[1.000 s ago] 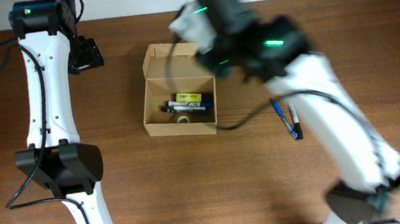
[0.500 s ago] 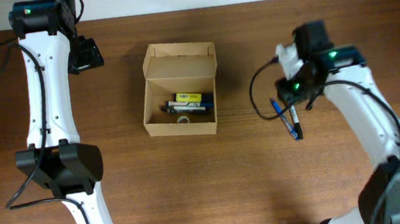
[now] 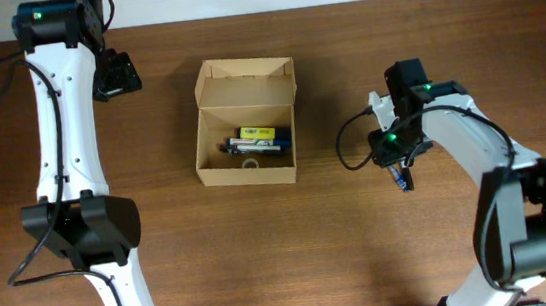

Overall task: Pack container
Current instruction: 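Lower the right gripper onto the blue pen and grasp it, then carry the blue pen into the box and release it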

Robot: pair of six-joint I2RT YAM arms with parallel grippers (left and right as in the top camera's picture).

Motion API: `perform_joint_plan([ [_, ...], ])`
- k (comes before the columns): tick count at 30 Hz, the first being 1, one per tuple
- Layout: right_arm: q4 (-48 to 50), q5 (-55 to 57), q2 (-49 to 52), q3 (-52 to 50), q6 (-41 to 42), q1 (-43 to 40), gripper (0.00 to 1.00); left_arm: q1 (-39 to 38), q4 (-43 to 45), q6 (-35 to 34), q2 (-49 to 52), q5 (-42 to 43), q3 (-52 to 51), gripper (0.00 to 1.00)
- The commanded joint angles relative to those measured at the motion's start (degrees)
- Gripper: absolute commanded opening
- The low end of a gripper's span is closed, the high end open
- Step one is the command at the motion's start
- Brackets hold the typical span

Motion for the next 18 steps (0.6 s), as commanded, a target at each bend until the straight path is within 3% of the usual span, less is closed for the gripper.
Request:
perform_joint_plan([
  [1,1.2,-0.7,2.4,-0.7,0.3,-0.5,0.47,0.0,0.1,0.3,-0.2,0.0,-0.3,1.0],
  [4,2.3,-0.6,4.4,-0.7,-0.7,-0.5,0.46,0.0,0.1,0.3,-0.2,0.0,-0.3,1.0],
  [7,2.5,1.8,6.1,-0.7,-1.3,-0.5,0.38,0.0,0.1,0.3,-0.2,0.0,-0.3,1.0],
  [12,2.5,4.3,8.9,-0.7,-1.6,-0.5,0.37,0.0,0.1,0.3,-0.2,0.0,-0.3,1.0],
  [15,2.5,3.9,9.9,-0.7,-1.6,-0.5,0.04,0.0,0.1,0.3,-0.2,0.0,-0.3,1.0],
  [18,2.5,2.0,9.9,-0.6,-1.6,-0.5,0.04,0.0,0.1,0.3,-0.2,0.0,-0.3,1.0],
])
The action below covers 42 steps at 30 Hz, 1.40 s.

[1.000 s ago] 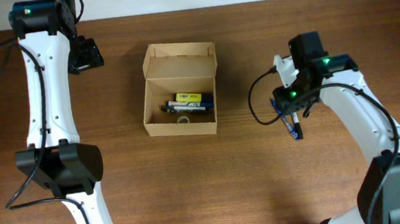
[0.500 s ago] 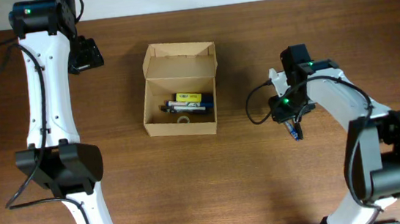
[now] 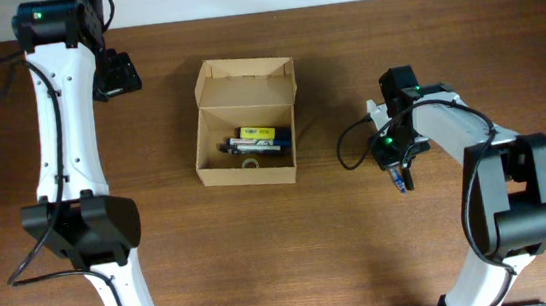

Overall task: Pack container
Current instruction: 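Carry the blue pen into the box and release it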

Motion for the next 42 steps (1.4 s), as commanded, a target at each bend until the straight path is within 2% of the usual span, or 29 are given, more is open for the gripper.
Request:
perform_joint_plan([
  [1,-0.1,-2.6,3.0,-0.6,-0.1,-0.2,0.04,0.0,0.1,0.3,-0.2,0.0,-0.3,1.0],
  [5,-3.5,-9.6,2.6,3.9,-0.2,-0.2,0.04,0.0,0.1,0.3,-0.2,0.0,-0.3,1.0],
  [8,-8.9,-13.0,1.8,11.8,-0.2,-0.2,0.04,0.0,0.1,0.3,-0.2,0.0,-0.3,1.0],
  [16,-25.8,-17.6,0.7,46.1,-0.4,2.3,0.04,0.0,0.1,0.3,-0.2,0.0,-0.3,1.0],
  [19,-28.9,-17.7,0.7,56.0,-6.2,6.2,0.04,0.0,0.1,0.3,-0.2,0.0,-0.3,1.0],
  [22,-31.2,-16.4,0.7,62.7,-15.9,13.5,0.04,0.0,0.1,0.3,-0.2,0.0,-0.3,1.0],
  [30,-30.2,-4.2,3.2,60.4,-34.8,29.4,0.04,0.0,0.1,0.3,-0.2,0.0,-0.3,1.0],
  [35,-28.0,-0.9,9.1,58.3,-37.5,33.0,0.04,0.0,0.1,0.3,-0.2,0.0,-0.3,1.0],
  [42,-27.9,-1.7,19.7,57.9,-37.0,33.2,0.04,0.0,0.1,0.3,-0.2,0.0,-0.3,1.0],
])
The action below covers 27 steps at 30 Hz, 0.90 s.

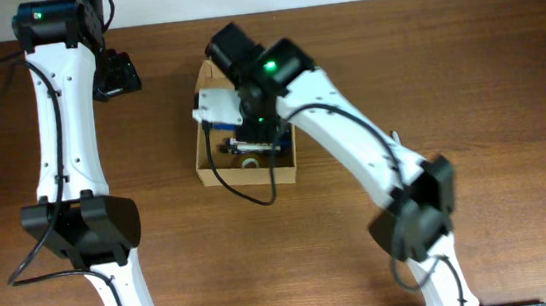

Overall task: Pack container
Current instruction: 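Carry the blue pen into the box and release it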

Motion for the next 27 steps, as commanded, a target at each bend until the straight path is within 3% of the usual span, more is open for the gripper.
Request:
perform_joint_plan([
  [1,0.0,0.0,4.0,-0.6,-1.0,0.0,0.04,0.0,0.1,0.3,-0.2,0.0,-0.3,1.0],
  [11,2.3,-3.3,10.7,-0.8,4.5,-0.1,0.04,0.0,0.1,0.3,-0.2,0.0,-0.3,1.0],
  [13,2.6,-3.2,10.7,-0.8,5.3,0.0,0.08,0.0,0.1,0.3,-0.2,0.0,-0.3,1.0],
  [15,2.5,-3.1,10.6,-0.8,6.5,0.0,0.4,0.0,0.1,0.3,-0.2,0.0,-0.3,1.0],
  [16,2.3,-2.7,10.6,-0.8,7.7,0.0,0.45,0.0,0.1,0.3,-0.2,0.0,-0.3,1.0],
  [21,1.0,1.3,7.5,-0.7,10.3,0.0,0.47,0.0,0.1,0.3,-0.2,0.0,-0.3,1.0],
  [27,0.8,7.3,-4.3,0.0,14.9,-0.1,0.45,0.0,0.1,0.3,-0.2,0.0,-0.3,1.0],
])
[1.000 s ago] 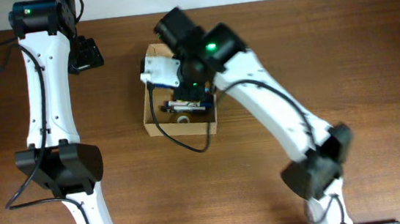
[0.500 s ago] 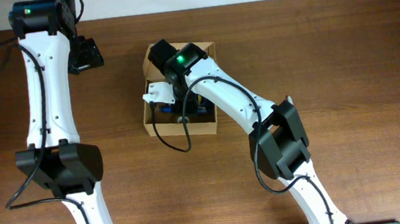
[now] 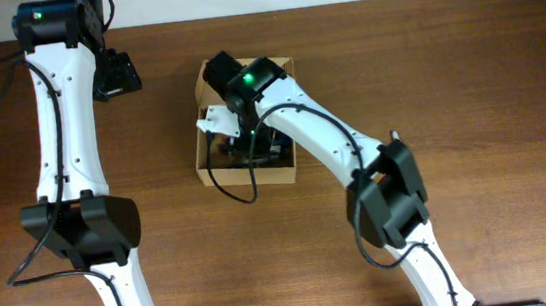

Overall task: Pack container
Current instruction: 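Carry the blue pen into the box and release it, then lower the right gripper onto the white marker and grasp it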

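Note:
An open cardboard box [image 3: 248, 178] stands at the middle of the table, its lid flap [image 3: 245, 70] folded back on the far side. My right arm reaches over it from the right. The right gripper [image 3: 253, 152] is low inside the box, and its wrist hides the fingers and most of the contents. Only dark bits of packed items [image 3: 279, 153] show beside the wrist. Whether the fingers hold anything cannot be seen. My left gripper [image 3: 117, 76] hangs over the table at the far left, well apart from the box.
The white left arm [image 3: 61, 123] runs down the left side of the table. A black cable [image 3: 231, 185] from the right wrist loops over the box's front wall. Bare brown table [image 3: 467, 84] lies to the right of the box.
The right wrist has shifted toward the box's left part and sits lower among the contents, covering the yellow-and-black item that still showed. The left arm has not moved.
The right gripper stood on the table well right of the box, a small blue-tipped thing at its fingertips, and stayed there a moment later. Then it was over the box interior. Now it is down inside the box. The left arm stayed still throughout.

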Robot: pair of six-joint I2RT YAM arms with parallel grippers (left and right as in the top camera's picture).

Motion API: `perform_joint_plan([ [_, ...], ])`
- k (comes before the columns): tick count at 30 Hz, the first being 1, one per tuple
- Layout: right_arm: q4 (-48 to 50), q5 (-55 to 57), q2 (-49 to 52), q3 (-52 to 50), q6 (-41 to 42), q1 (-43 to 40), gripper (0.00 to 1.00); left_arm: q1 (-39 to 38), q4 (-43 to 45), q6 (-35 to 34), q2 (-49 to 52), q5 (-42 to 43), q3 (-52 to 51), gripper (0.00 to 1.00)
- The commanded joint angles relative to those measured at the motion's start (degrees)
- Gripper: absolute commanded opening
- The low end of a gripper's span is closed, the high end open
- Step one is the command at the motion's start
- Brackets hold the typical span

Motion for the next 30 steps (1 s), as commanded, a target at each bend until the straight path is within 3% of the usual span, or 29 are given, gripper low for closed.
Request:
perform_joint_plan([
  [1,0.1,7.7,-13.4,1.0,5.0,-0.1,0.45,0.0,0.1,0.3,-0.2,0.0,-0.3,1.0],
  [7,0.8,10.9,-26.4,1.0,10.4,-5.9,0.46,0.0,0.1,0.3,-0.2,0.0,-0.3,1.0],
  [12,-1.2,10.9,-28.6,-0.3,17.3,-17.8,0.46,0.0,0.1,0.3,-0.2,0.0,-0.3,1.0],
  [13,-1.2,10.7,-28.5,-1.8,19.5,-20.3,0.5,0.0,0.1,0.3,-0.2,0.0,-0.3,1.0],
  [17,-1.1,6.8,-28.2,-11.2,26.4,-30.4,0.49,0.0,0.1,0.3,-0.2,0.0,-0.3,1.0],
  [21,-0.2,-0.3,-27.7,-23.1,28.2,-38.2,0.41,0.0,0.1,0.3,-0.2,0.0,-0.3,1.0],
  [30,9.4,-4.1,-27.7,-45.7,29.7,-42.6,0.41,0.0,0.1,0.3,-0.2,0.0,-0.3,1.0],
])
